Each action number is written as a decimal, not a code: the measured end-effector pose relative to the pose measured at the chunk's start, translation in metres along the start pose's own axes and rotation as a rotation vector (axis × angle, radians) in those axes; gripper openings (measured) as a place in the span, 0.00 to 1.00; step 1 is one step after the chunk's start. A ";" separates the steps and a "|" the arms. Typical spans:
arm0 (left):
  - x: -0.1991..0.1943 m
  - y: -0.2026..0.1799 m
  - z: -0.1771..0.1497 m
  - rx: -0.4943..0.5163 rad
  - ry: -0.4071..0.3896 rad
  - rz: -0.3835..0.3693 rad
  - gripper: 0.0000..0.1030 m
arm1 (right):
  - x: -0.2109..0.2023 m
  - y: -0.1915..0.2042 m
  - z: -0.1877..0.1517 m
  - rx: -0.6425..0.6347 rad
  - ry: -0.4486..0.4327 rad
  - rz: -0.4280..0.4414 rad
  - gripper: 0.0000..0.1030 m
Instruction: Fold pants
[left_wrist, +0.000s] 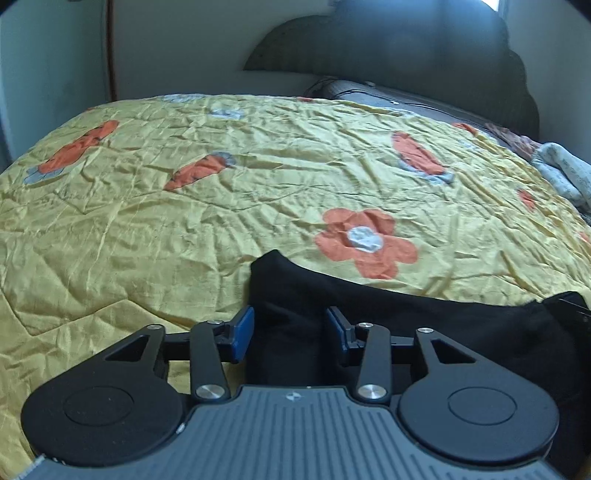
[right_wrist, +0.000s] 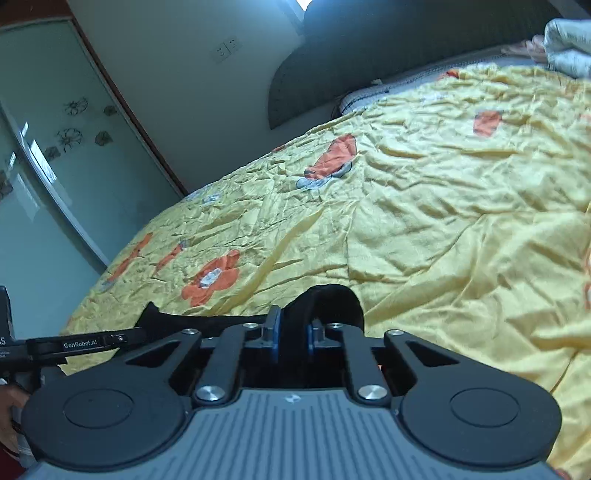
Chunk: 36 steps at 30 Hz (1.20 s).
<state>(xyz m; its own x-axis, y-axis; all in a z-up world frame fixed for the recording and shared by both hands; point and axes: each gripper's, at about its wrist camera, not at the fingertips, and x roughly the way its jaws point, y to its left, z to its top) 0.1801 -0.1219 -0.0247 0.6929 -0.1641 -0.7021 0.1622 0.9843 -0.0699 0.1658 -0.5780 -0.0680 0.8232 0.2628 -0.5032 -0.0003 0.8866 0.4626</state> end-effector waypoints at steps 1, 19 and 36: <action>0.003 0.002 0.001 -0.009 0.000 0.010 0.46 | 0.001 0.004 0.001 -0.031 -0.014 -0.023 0.10; -0.034 -0.006 -0.027 0.169 -0.019 -0.044 0.47 | -0.050 0.051 -0.024 -0.193 -0.099 -0.097 0.23; -0.085 0.021 -0.064 0.126 0.023 -0.169 0.56 | -0.050 0.078 -0.071 -0.323 -0.020 -0.173 0.35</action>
<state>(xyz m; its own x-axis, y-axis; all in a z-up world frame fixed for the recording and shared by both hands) 0.0792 -0.0833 -0.0117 0.6324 -0.3228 -0.7042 0.3620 0.9268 -0.0997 0.0841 -0.4956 -0.0584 0.8375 0.0937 -0.5383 -0.0363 0.9926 0.1162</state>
